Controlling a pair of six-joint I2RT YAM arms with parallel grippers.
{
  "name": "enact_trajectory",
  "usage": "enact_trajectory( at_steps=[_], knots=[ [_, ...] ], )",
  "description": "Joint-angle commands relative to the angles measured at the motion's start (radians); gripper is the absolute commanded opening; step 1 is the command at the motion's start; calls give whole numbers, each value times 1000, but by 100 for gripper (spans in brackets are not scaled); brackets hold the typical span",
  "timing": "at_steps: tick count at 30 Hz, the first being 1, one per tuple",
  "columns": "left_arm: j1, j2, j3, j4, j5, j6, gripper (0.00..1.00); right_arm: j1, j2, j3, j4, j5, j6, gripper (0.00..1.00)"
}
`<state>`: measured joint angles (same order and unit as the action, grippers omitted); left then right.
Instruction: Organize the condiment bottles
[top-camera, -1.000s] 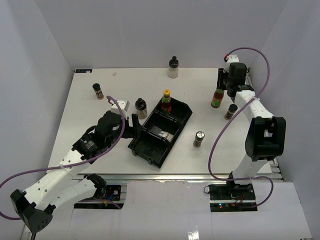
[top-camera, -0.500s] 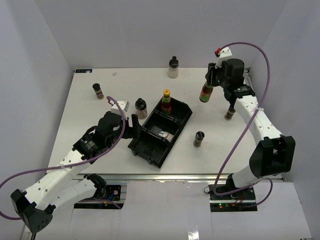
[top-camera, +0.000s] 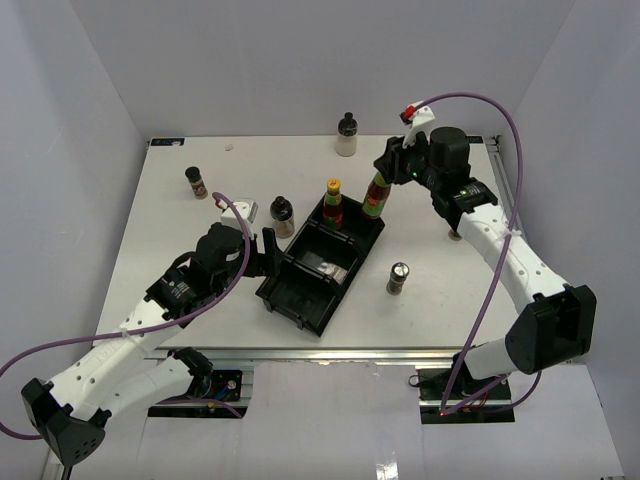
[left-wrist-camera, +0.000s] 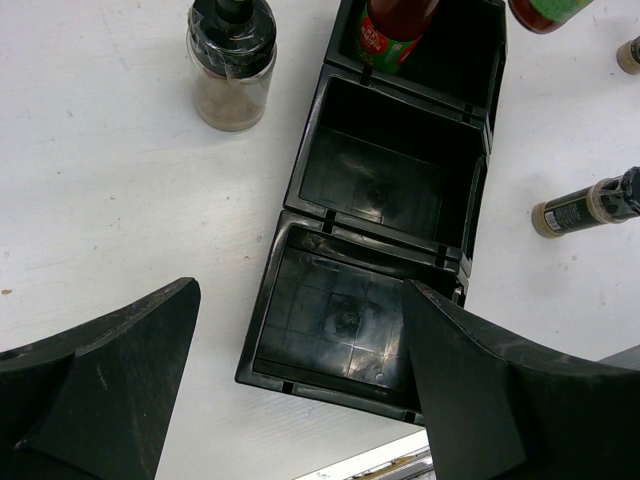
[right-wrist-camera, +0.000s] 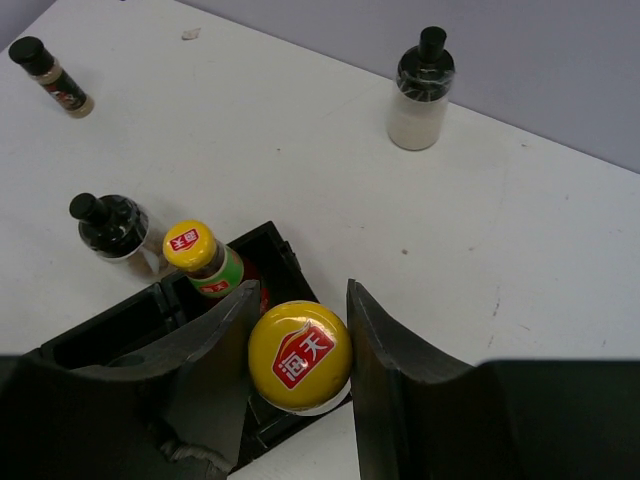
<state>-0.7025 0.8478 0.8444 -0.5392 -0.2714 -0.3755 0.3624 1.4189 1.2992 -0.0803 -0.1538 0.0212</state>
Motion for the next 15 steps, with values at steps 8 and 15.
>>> enact_trajectory(
  at_steps=[8,15],
  knots=[
    [0,-6,2,5,-11,-3,93,92,16,0,208,23,9,8],
    [0,-7,10,2,-17,3,93,136,42,-29,254,62,-17,8]
  ],
)
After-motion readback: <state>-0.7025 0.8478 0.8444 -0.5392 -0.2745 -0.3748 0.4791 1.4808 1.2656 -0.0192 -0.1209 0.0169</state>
